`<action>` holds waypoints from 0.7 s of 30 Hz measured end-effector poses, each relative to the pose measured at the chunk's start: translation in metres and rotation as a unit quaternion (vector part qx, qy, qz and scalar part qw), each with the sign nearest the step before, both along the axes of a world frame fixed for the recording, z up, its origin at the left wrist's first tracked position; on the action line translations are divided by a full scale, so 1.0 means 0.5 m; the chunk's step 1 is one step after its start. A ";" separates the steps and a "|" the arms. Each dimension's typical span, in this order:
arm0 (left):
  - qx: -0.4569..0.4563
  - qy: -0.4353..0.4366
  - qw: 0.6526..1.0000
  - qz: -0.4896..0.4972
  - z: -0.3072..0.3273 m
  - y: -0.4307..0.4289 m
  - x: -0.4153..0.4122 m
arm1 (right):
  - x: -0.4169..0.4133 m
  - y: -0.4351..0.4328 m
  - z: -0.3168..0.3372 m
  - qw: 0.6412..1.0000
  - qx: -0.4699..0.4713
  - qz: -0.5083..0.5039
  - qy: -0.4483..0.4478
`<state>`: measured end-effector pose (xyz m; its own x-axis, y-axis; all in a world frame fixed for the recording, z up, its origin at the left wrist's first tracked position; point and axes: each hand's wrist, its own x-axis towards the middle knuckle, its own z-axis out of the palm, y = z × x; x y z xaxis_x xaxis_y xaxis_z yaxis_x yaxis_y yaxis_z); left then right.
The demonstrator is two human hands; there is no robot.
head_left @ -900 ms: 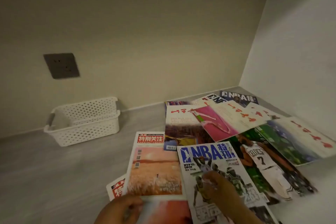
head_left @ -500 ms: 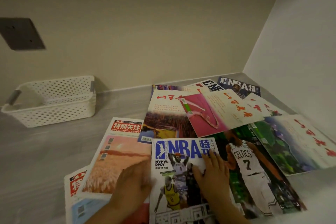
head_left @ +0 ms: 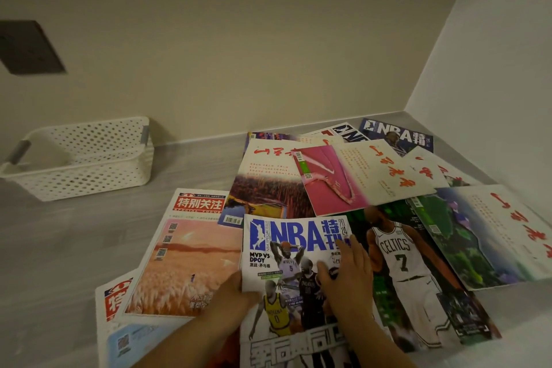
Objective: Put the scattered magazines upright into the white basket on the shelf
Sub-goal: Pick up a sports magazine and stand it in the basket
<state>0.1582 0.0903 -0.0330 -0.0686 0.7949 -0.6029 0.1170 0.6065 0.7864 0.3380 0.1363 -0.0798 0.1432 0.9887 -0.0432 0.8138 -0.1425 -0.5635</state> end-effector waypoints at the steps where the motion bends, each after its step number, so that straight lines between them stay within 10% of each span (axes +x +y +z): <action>1: 0.004 0.035 0.999 -0.014 -0.001 -0.006 0.002 | -0.001 0.001 0.004 1.000 0.000 -0.010 0.014; 10: 0.144 -0.001 0.990 0.013 0.060 -0.010 -0.040 | 0.007 0.037 0.084 0.927 -0.077 -0.137 0.339; 21: 0.352 0.107 0.930 0.022 0.188 0.037 -0.215 | -0.138 0.066 0.262 0.905 -0.010 -0.011 0.424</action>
